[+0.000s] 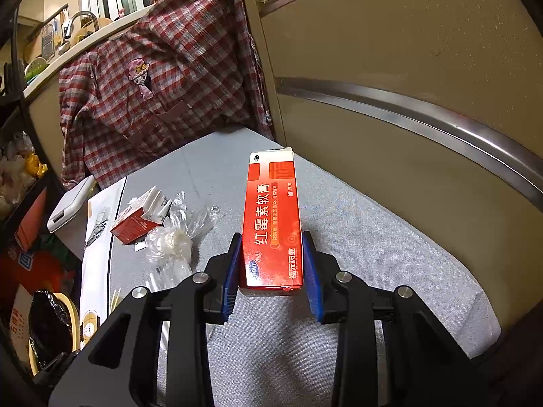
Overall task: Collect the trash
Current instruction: 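Grasp the white tissue with the left gripper while the right gripper holds the red box, then carry the tissue and the red box over the bin with both grippers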
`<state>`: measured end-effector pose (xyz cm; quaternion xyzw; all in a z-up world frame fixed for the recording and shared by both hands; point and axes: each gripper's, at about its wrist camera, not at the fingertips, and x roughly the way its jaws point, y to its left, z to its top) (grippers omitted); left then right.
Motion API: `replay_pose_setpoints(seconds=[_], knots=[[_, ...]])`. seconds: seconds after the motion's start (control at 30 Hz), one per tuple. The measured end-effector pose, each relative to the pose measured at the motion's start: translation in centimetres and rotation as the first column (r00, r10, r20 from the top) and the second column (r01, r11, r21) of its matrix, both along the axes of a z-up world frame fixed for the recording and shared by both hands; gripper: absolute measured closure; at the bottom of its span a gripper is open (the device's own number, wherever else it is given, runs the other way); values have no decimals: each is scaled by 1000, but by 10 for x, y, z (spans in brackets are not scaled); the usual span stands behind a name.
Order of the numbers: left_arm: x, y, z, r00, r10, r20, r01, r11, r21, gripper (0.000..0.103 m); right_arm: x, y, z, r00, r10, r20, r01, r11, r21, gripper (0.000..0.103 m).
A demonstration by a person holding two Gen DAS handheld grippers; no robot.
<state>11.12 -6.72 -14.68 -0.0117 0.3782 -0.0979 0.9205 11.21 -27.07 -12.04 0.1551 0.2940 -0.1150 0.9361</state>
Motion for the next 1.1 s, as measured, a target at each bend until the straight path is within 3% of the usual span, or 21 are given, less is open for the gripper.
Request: replay_pose_setpoints(seconds=[0.2, 0.57, 0.83, 1.1], knots=[[-8, 11, 16, 999, 10, 34, -9, 999, -34, 94, -3, 3, 3, 1000, 2, 10, -2, 1000, -6, 69], [-23, 43, 52, 990, 77, 122, -71, 996, -55, 94, -8, 24, 13, 999, 39, 36, -38, 999, -22, 69], [-40, 81, 88, 965, 150, 216, -139, 988, -66, 94, -17, 64, 35, 984, 152, 97, -150, 988, -31, 69], [-56, 127, 108, 934, 251, 254, -242, 968, -65, 95, -27, 127, 54, 940, 313, 132, -308, 950, -56, 69]])
